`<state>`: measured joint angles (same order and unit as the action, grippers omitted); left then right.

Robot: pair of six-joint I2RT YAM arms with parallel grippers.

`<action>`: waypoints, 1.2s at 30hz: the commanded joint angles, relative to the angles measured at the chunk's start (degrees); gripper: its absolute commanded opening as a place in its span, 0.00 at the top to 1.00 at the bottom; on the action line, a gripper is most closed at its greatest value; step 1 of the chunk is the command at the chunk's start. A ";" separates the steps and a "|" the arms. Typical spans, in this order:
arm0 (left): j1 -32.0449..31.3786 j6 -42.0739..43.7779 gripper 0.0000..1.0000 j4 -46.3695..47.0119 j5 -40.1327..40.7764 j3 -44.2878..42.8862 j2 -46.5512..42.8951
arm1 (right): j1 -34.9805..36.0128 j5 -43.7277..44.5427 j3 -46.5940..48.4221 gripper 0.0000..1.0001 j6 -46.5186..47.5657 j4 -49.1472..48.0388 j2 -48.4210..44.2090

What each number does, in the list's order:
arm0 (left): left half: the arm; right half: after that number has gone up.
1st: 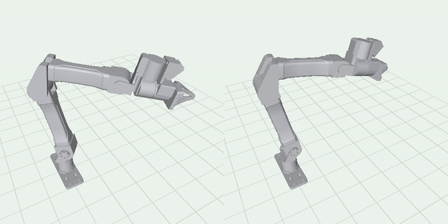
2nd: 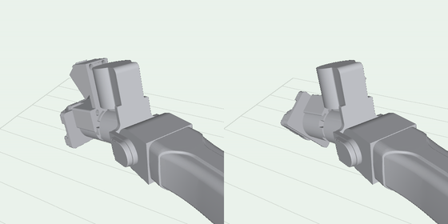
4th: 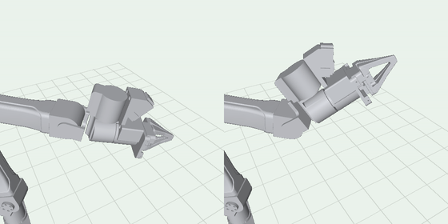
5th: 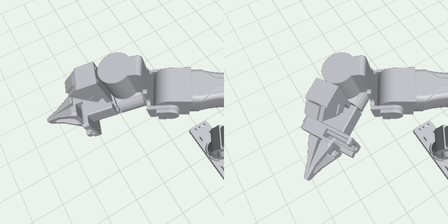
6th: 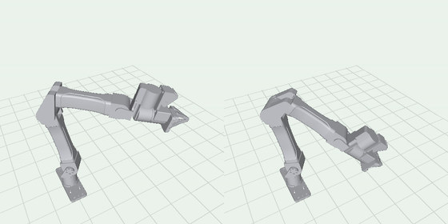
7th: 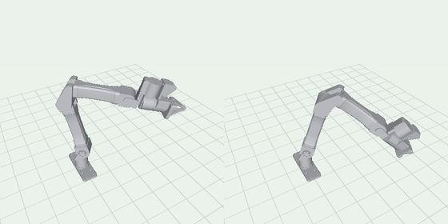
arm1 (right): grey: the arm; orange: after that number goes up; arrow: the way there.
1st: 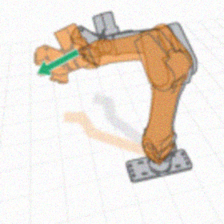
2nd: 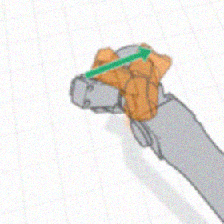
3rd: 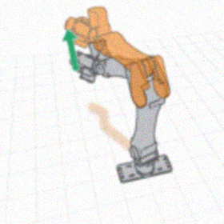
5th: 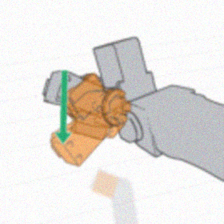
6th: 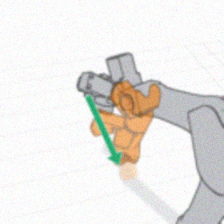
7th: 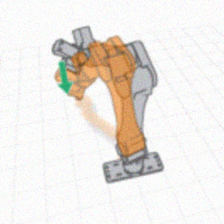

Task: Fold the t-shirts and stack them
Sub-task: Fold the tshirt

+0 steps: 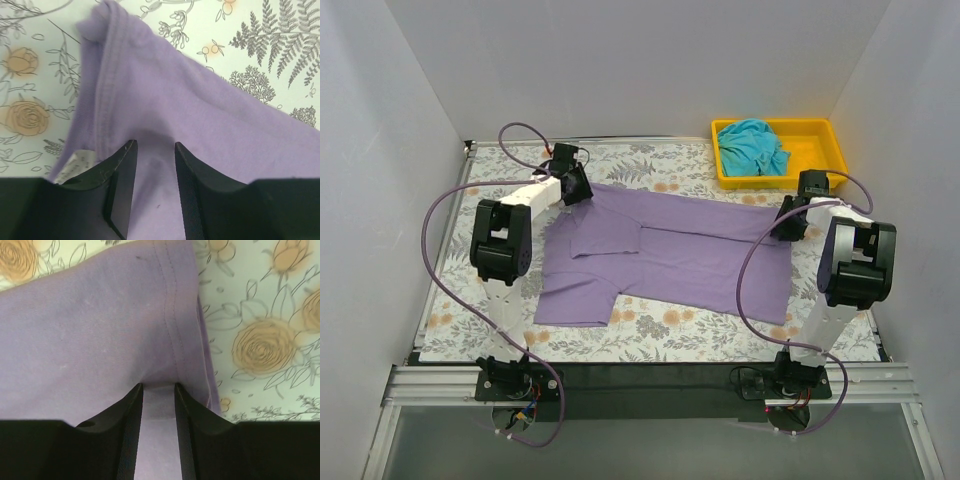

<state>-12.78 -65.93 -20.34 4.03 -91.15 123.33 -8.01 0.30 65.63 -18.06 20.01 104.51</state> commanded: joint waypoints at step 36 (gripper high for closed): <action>3.81 -2.71 0.91 5.04 -4.74 13.81 -9.77 | -0.69 0.14 2.40 0.66 3.65 -1.47 2.28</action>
<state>-8.75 -69.34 -16.21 -0.84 -76.73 115.02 -8.29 0.84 67.99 -14.81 19.44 106.34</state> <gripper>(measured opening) 0.129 0.340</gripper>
